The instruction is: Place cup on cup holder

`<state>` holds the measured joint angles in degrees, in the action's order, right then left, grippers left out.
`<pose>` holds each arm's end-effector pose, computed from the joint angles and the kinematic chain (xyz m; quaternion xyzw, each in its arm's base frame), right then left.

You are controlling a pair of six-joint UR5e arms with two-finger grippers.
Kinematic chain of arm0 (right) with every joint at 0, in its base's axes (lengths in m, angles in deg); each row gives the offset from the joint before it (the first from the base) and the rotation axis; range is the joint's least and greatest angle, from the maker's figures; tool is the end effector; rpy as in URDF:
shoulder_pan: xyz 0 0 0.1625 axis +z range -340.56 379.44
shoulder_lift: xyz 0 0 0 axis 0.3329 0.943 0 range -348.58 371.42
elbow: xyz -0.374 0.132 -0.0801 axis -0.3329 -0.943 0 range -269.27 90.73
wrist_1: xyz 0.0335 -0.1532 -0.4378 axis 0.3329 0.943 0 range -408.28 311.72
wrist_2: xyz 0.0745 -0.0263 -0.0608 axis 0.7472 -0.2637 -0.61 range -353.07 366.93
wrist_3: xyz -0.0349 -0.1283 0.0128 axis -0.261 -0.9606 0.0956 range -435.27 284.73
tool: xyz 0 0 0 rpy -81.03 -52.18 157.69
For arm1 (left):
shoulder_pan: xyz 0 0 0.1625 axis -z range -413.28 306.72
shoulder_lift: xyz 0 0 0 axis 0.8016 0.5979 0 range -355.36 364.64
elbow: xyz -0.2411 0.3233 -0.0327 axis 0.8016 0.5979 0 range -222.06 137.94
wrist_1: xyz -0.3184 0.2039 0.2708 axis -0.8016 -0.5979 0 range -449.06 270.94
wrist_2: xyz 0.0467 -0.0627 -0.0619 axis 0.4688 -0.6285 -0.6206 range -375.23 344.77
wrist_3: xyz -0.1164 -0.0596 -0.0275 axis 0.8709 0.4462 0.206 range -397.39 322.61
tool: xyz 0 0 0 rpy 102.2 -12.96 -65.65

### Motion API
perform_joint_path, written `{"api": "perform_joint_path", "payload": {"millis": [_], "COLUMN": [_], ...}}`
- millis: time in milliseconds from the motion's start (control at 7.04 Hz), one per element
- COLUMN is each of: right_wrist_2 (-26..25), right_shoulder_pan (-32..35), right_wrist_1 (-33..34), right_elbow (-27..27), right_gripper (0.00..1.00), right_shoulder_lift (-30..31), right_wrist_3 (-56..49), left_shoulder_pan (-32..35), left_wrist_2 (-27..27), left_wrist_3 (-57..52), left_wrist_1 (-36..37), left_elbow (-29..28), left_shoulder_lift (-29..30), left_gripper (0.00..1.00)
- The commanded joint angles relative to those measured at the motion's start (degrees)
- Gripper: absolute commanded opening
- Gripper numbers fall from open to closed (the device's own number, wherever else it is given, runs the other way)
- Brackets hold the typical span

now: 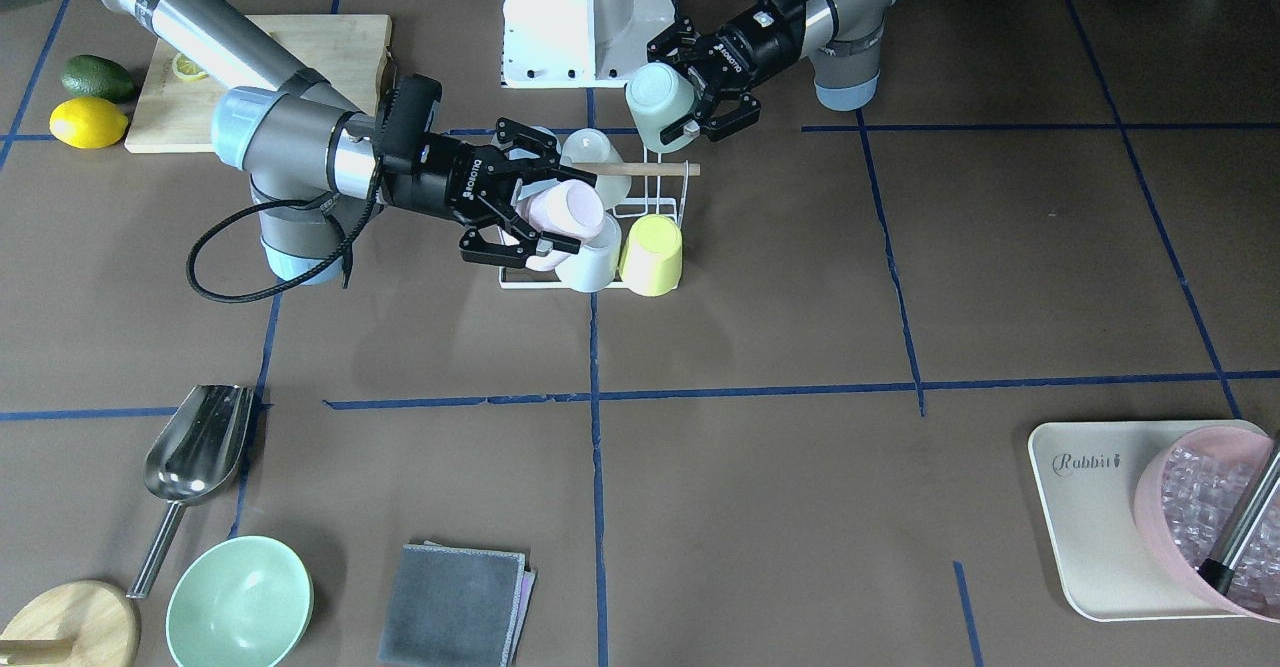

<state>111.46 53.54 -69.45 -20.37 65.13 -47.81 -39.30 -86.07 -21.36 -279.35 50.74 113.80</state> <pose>-0.5357 -0.4832 0.2151 0.6232 -0.6313 -0.2194 0.4062 0.5390 -0.3168 0.2264 0.6574 0.5656 0.1118 0.4853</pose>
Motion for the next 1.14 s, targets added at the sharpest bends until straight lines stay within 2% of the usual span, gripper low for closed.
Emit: {"api": "perform_joint_path", "payload": {"millis": [0, 284, 568, 994], "right_wrist_2": [0.2, 0.5, 0.6, 0.7], "right_shoulder_pan": [-1.1, -0.9, -1.7, -3.1], "right_wrist_1": [-1.1, -1.2, -2.5, -2.5], "right_elbow": [1.0, 3.8, 3.2, 2.7], "right_gripper": [0.00, 0.00, 0.00, 0.00], "right_shoulder_lift": [1.7, 4.9, 5.1, 4.9], "right_wrist_3": [-0.5, -0.3, -0.5, -0.3], "left_shoulder_pan": [0.8, 0.5, 0.5, 0.4], "left_wrist_2": [-0.1, -0.2, -0.2, -0.3], "left_wrist_3": [0.2, 0.3, 0.3, 0.3], "left_wrist_1": [0.0, 0.0, -0.8, -1.7], "left_elbow": [-2.9, -3.9, -3.9, -4.0], "left_shoulder_lift": [2.3, 2.5, 2.5, 1.9], "left_gripper": [0.10, 0.11, 0.11, 0.17]}}
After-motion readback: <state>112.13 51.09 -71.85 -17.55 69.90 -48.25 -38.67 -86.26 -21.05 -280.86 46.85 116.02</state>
